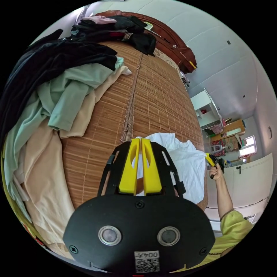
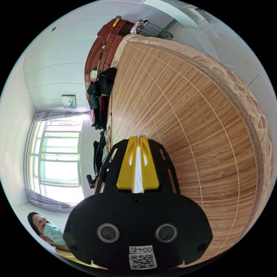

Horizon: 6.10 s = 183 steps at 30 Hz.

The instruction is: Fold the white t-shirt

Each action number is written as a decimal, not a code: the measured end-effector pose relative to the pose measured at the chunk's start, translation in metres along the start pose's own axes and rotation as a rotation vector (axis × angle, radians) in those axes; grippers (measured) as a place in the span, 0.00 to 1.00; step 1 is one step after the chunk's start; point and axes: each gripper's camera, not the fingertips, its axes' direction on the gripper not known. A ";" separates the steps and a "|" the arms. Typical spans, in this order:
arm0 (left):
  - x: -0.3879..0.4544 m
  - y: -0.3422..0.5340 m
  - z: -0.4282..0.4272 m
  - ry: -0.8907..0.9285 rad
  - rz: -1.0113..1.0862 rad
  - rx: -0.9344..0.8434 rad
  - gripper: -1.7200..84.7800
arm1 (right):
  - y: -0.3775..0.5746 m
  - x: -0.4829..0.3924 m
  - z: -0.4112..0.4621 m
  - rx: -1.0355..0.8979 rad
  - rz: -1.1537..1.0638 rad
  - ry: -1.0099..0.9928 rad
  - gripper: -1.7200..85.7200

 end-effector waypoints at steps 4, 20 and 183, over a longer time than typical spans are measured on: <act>-0.006 0.016 0.007 0.036 -0.037 0.044 0.04 | 0.007 0.002 0.017 0.089 0.043 -0.025 0.14; 0.101 0.257 -0.096 -0.478 0.400 0.141 0.03 | 0.303 -0.153 0.057 -0.163 -0.590 0.551 0.13; 0.170 0.271 0.148 -0.573 0.650 -0.759 0.02 | 0.225 -0.242 0.227 -0.812 -0.738 1.097 0.01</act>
